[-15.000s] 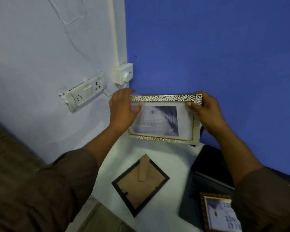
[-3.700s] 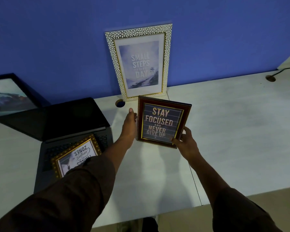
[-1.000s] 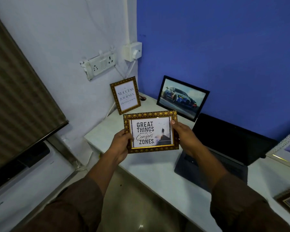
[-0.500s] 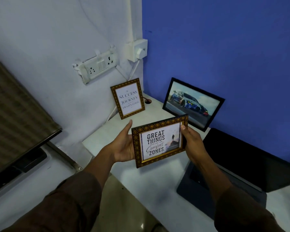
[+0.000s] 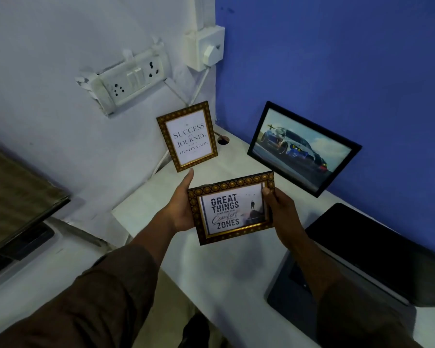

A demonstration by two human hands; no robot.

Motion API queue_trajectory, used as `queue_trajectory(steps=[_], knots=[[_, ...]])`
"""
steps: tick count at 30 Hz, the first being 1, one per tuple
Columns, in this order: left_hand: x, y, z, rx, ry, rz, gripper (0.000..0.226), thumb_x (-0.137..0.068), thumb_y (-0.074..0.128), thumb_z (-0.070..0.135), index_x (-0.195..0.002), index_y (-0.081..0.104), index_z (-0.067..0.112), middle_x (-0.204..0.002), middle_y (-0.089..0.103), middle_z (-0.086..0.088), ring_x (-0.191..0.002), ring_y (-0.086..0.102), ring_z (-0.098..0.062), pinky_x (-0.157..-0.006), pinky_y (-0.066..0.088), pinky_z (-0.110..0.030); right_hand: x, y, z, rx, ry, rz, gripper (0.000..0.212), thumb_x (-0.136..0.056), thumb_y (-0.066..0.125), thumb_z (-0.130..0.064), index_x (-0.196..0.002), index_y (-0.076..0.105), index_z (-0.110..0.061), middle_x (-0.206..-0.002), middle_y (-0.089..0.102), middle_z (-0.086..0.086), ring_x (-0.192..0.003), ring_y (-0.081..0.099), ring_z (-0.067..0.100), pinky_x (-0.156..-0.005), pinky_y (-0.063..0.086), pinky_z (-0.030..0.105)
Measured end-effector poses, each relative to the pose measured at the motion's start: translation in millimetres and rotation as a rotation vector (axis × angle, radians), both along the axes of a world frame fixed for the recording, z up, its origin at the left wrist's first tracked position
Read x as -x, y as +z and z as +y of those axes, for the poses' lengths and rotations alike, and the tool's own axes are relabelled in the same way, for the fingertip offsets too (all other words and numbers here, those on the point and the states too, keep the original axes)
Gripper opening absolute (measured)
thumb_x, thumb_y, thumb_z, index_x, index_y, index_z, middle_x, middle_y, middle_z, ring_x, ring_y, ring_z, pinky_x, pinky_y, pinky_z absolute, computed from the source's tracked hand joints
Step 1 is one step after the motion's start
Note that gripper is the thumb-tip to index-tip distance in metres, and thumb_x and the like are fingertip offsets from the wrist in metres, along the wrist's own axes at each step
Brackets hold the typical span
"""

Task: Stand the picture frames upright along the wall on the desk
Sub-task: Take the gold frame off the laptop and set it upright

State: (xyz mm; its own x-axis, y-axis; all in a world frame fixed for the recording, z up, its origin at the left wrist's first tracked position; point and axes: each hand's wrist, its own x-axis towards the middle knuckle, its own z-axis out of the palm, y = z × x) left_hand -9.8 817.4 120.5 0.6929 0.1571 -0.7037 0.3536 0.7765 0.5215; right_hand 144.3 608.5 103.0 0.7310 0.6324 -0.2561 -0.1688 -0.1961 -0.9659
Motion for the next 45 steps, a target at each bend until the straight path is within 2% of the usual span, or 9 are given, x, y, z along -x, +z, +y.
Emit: queue_trajectory(steps=[5,10,15,24,26,32,40,43,45], knots=[[-16,-37,32,-0.022,-0.104,0.042,0.101,-0.079,0.039,0.089,-0.138,0.064,0.011,-0.139,0.064,-0.020,-0.134,0.055,-0.042,-0.117,0.036,-0.056,0,-38,23,0.018,-0.095,0.009,0.042,-0.102,0.054,-0.044,-0.109,0.072,-0.007,-0.105,0.077,0.019,-0.102,0.070,0.046,-0.090,0.054,0.066],[-22,-77,48,0.017,-0.273,0.032,0.081,-0.093,0.036,0.074,-0.145,0.058,0.016,-0.154,0.051,-0.017,-0.135,0.052,-0.039,-0.116,0.038,-0.056,-6,-56,45,0.013,-0.120,0.018,0.040,-0.106,0.048,-0.038,-0.119,0.069,-0.007,-0.113,0.076,0.014,-0.106,0.073,0.035,-0.095,0.056,0.057],[-32,-103,56,0.088,-0.118,-0.049,0.091,-0.090,0.032,0.081,-0.152,0.049,0.016,-0.155,0.050,-0.016,-0.144,0.044,-0.040,-0.122,0.027,-0.062,-17,-65,64,0.067,-0.092,0.006,0.040,-0.105,0.049,-0.042,-0.118,0.069,-0.009,-0.113,0.076,0.013,-0.106,0.072,0.034,-0.094,0.055,0.061],[-41,-141,67,0.044,-0.087,0.074,0.092,-0.089,0.030,0.083,-0.144,0.058,0.015,-0.144,0.061,-0.018,-0.133,0.056,-0.041,-0.113,0.042,-0.057,-13,-97,56,0.100,-0.105,0.053,0.037,-0.105,0.050,-0.042,-0.120,0.069,-0.014,-0.116,0.076,0.009,-0.109,0.072,0.030,-0.096,0.055,0.061],[-39,-145,69,0.062,-0.078,0.078,0.092,-0.088,0.033,0.083,-0.143,0.059,0.015,-0.145,0.060,-0.018,-0.135,0.055,-0.041,-0.116,0.039,-0.057,-11,-101,54,0.099,-0.095,0.051,0.037,-0.104,0.050,-0.042,-0.122,0.068,-0.014,-0.117,0.075,0.009,-0.110,0.072,0.029,-0.096,0.055,0.060],[-33,-147,66,0.078,-0.017,0.056,0.098,-0.084,0.031,0.087,-0.144,0.058,0.014,-0.144,0.061,-0.020,-0.135,0.055,-0.042,-0.117,0.035,-0.061,-5,-104,51,0.059,-0.077,0.067,0.037,-0.107,0.047,-0.033,-0.127,0.066,-0.009,-0.120,0.074,0.012,-0.112,0.072,0.029,-0.097,0.058,0.049],[-22,-152,47,0.033,0.139,0.076,0.097,-0.081,0.031,0.090,-0.141,0.061,0.020,-0.134,0.068,-0.019,-0.121,0.066,-0.041,-0.100,0.053,-0.057,13,-118,35,0.078,-0.017,0.125,0.048,-0.107,0.038,-0.041,-0.143,0.056,-0.014,-0.132,0.070,0.004,-0.118,0.068,0.014,-0.096,0.054,0.019],[-20,-150,41,0.012,0.190,0.103,0.100,-0.082,0.027,0.090,-0.137,0.065,0.016,-0.126,0.073,-0.019,-0.108,0.073,-0.039,-0.085,0.059,-0.051,13,-116,33,0.067,0.006,0.127,0.049,-0.106,0.040,-0.042,-0.145,0.054,-0.016,-0.133,0.069,0.001,-0.118,0.067,0.011,-0.093,0.053,0.016],[-20,-151,37,-0.029,0.259,0.118,0.098,-0.084,0.025,0.088,-0.134,0.067,0.015,-0.121,0.075,-0.019,-0.105,0.074,-0.039,-0.087,0.059,-0.053,13,-116,32,0.066,0.006,0.122,0.049,-0.104,0.043,-0.043,-0.145,0.053,-0.018,-0.132,0.069,-0.001,-0.119,0.067,0.010,-0.098,0.053,0.019]])
